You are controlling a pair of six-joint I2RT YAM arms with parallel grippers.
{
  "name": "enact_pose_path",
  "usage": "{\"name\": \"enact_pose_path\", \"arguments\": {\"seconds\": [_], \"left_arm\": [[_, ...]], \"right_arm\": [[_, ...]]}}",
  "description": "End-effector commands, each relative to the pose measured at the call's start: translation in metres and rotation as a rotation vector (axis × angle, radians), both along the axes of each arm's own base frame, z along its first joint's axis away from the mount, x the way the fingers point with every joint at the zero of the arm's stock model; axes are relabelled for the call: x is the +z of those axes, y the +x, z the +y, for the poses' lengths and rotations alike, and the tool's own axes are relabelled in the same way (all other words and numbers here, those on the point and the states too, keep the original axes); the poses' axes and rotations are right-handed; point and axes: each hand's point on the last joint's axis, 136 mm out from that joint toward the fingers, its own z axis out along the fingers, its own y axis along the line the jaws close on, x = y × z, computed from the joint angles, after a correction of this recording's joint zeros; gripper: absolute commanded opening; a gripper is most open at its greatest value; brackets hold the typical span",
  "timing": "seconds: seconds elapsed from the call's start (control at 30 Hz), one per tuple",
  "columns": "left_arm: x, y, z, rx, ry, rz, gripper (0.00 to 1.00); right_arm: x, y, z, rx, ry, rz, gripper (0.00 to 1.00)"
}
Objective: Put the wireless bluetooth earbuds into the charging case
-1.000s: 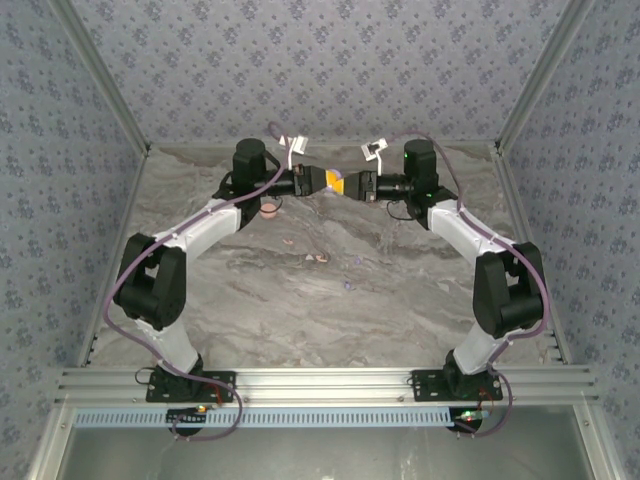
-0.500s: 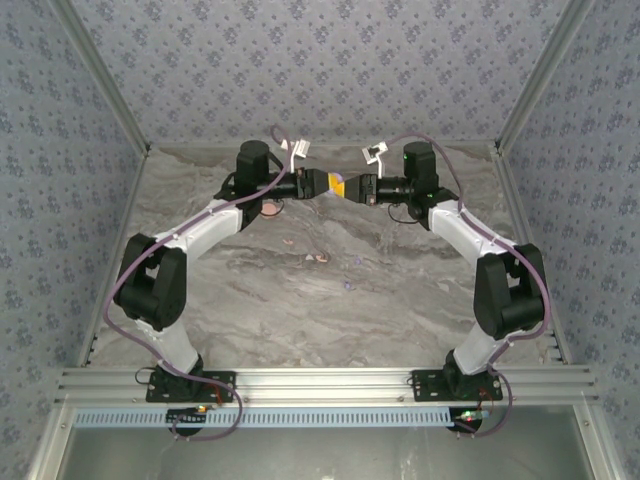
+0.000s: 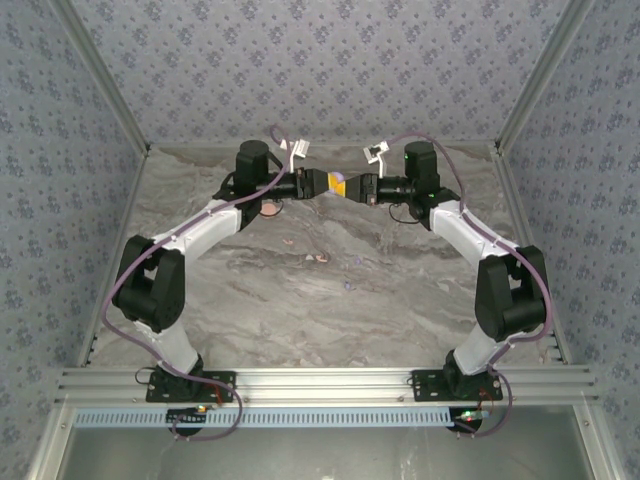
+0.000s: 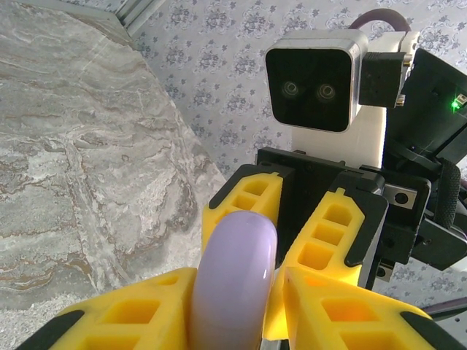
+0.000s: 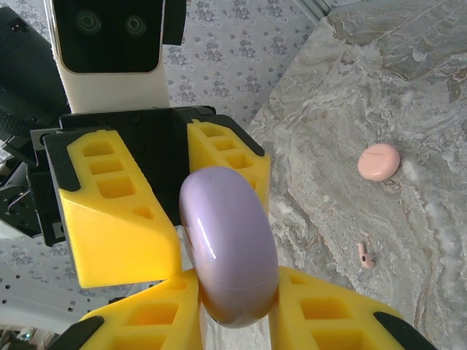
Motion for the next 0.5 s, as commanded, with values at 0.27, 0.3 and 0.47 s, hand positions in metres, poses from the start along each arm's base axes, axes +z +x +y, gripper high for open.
{"name": "enact_pose_path", "arguments": {"seconds": [0.27, 0.3, 0.47], "left_arm": [[0.03, -0.014, 0.0, -0.032, -0.023, -0.083, 0.14], [0.03, -0.015, 0.001, -0.034, -0.019, -0.086, 0.14], [0.03, -0.019, 0.003, -0.05, 0.014, -0.105, 0.13]], "right_arm": [[0.004, -0.003, -0.005, -0.01, -0.02, -0.019, 0.34], [0.005, -0.004, -0.006, -0.013, -0.023, -0.024, 0.37], [0.017, -0.006, -0.016, -0.026, -0.019, -0.052, 0.48]]}}
